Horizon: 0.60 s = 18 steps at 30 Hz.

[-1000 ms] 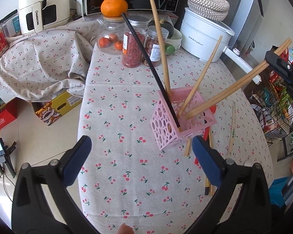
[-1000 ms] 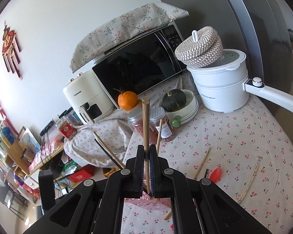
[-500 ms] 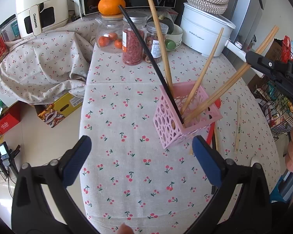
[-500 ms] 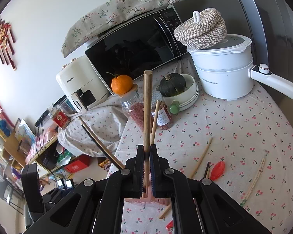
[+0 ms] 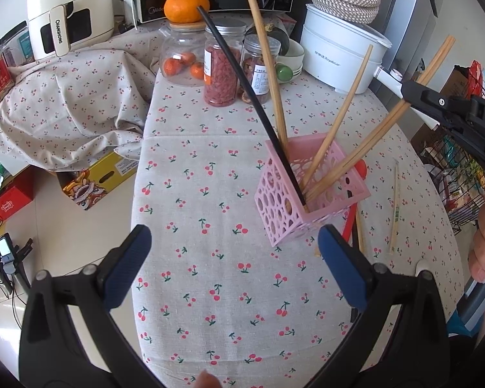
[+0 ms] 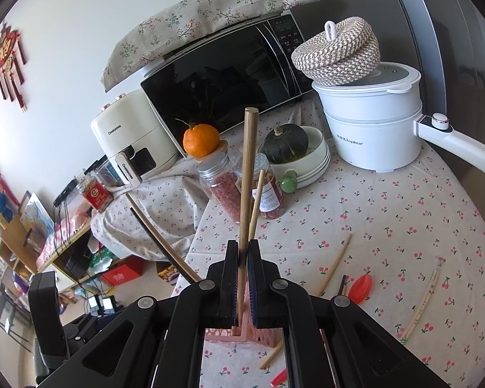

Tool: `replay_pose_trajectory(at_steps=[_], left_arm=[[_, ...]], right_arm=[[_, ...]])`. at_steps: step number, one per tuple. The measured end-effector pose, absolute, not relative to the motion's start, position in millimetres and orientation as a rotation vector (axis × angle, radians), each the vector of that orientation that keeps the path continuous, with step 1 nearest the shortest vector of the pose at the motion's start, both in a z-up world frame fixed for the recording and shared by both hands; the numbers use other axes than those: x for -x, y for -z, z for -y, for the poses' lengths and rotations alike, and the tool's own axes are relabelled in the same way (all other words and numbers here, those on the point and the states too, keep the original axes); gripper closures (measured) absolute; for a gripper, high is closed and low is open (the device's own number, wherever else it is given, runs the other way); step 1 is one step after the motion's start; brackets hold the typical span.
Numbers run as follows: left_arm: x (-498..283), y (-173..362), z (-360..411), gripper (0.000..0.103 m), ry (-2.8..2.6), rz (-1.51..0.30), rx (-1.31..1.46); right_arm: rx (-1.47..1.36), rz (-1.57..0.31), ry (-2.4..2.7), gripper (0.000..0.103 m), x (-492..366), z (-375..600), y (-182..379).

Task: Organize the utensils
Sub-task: 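Lower the wooden chopstick into the pink basket and open the right tool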

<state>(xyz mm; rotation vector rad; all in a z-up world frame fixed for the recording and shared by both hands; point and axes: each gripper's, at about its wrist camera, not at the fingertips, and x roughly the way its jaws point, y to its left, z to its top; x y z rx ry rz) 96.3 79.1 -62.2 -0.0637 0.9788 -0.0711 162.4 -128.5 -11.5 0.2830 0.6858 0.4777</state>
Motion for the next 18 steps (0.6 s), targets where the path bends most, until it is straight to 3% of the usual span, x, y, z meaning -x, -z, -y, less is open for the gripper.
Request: replay_pose_trajectory(at_steps=[18], left_arm=[[-94.1, 56.9, -85.9, 0.001, 0.073, -0.965, 0.091]], right_arm=[[-0.294, -0.596, -0.522, 0.098, -151.8, 115.8, -4.9]])
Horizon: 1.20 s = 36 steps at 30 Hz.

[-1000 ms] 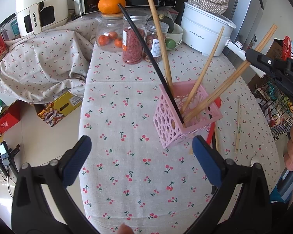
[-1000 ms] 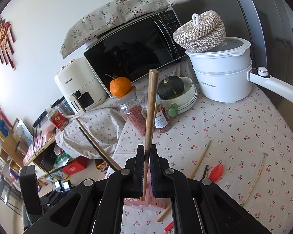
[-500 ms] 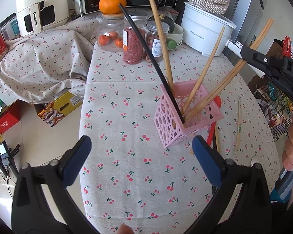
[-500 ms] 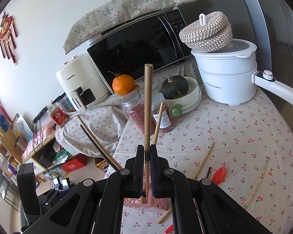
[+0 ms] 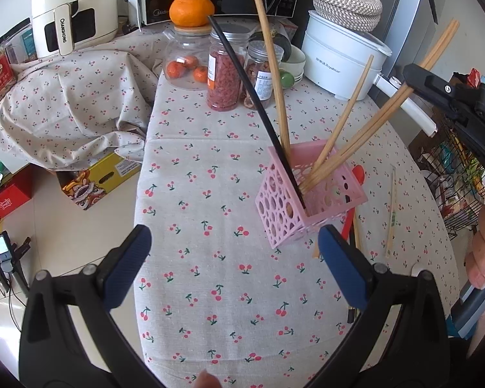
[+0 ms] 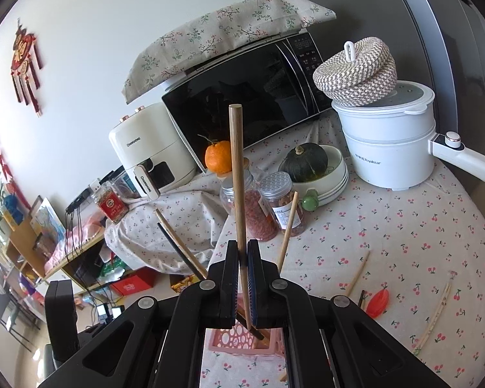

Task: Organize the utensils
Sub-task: 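Lower the wooden chopstick into the pink basket and open the right tool, then move the left tool down to the red plastic spoon on the table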

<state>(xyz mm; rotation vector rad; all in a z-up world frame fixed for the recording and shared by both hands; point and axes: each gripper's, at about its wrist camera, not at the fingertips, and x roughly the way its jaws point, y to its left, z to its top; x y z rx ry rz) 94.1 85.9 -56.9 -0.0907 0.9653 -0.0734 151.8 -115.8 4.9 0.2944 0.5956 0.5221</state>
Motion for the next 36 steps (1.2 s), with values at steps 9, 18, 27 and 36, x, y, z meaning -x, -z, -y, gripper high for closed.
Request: replay_pose_trajectory(at_steps=[9, 18, 27, 36], left_arm=[[-93.0, 57.6, -81.7, 0.001, 0.081, -0.968, 0.077], [-93.3, 55.8, -84.0, 0.001, 0.08, -0.965, 0.087], [-93.6, 55.8, -83.5, 0.001, 0.086, -0.967, 0.081], [-89.0, 56.8, -77.8, 0.001, 0.097, -0.944, 0.07]], right_arm=[[-0.289, -0.637, -0.517, 0.097, -157.8, 107.9, 5.4], [-0.32, -0.6, -0.552, 0.098, -149.5, 114.5, -13.0], [-0.202, -0.72, -0.56, 0.097, -159.1, 86.5, 11.1], [-0.204, -0.723, -0.498, 0.031, -156.4, 99.6, 14.2]])
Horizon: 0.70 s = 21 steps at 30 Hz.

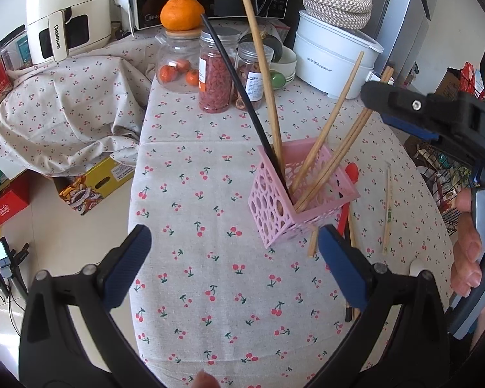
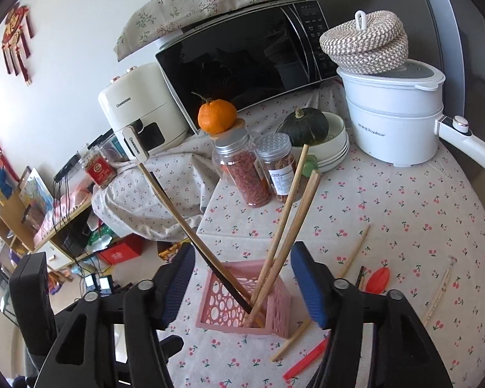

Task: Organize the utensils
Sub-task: 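Move the left tool down to the red plastic spoon on the table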

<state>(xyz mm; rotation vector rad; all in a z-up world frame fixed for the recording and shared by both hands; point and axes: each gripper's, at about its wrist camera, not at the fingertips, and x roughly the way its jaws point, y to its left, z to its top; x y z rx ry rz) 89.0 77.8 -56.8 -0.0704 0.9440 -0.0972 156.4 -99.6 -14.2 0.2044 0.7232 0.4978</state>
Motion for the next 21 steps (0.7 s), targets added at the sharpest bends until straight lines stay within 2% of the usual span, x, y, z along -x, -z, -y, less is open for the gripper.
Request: replay_pose_trajectory(at_steps=[7, 14, 16, 21], left_arm=[[-83.1, 56.8, -67.6, 0.0, 0.137, -0.935, 0.081], [-73.4, 53.1, -47.3, 0.0, 0.203, -0.905, 0.101], [-71.2, 53.3, -39.0, 0.0, 0.215, -0.905, 0.082], [-67.7, 61.4, -15.7, 0.0, 0.27, -0.961, 0.062]], right_arm=[[-0.223, -0.646, -0.424, 0.014, -130.8, 139.5, -8.4], [-0.188, -0.667, -0.283, 0.009, -109.4, 183.9, -8.6], [-0.187, -0.681, -0.248, 0.0, -104.4, 196.8, -7.4], [-0.172, -0.699, -0.151, 0.0, -94.0, 227.4, -4.1]])
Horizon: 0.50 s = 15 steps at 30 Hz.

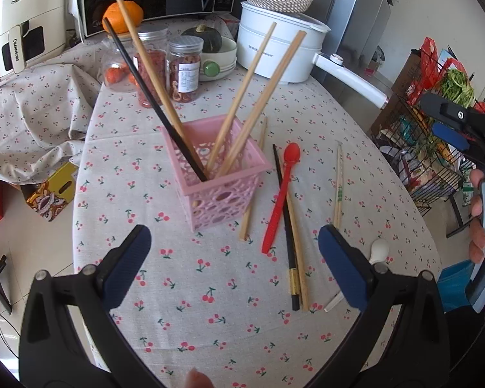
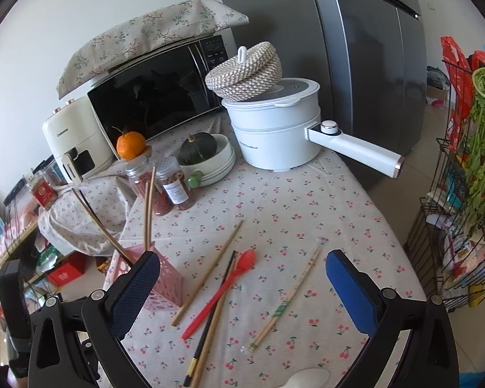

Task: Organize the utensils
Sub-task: 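Move the left tool down to the red plastic spoon on the table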

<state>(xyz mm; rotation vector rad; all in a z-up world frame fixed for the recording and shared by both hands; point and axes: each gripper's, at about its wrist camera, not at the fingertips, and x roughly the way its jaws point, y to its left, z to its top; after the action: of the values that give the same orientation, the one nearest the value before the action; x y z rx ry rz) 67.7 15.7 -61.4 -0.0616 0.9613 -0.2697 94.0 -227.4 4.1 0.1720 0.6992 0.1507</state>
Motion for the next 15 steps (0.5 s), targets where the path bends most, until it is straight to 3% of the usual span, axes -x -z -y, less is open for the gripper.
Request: replay_pose_trajectory(at_steps=[12, 15], left_arm=[[-79.5, 83.5, 58.1, 0.001, 0.258, -1.119, -0.089], [-93.2, 93.1, 70.3, 0.011, 0.268, -1.168, -0.055]], right_arm=[[-0.242, -0.956, -0.034, 0.0, -104.1, 290.3, 37.9], [-0.272, -0.995, -0.014, 0.0, -108.7, 299.4, 47.1]])
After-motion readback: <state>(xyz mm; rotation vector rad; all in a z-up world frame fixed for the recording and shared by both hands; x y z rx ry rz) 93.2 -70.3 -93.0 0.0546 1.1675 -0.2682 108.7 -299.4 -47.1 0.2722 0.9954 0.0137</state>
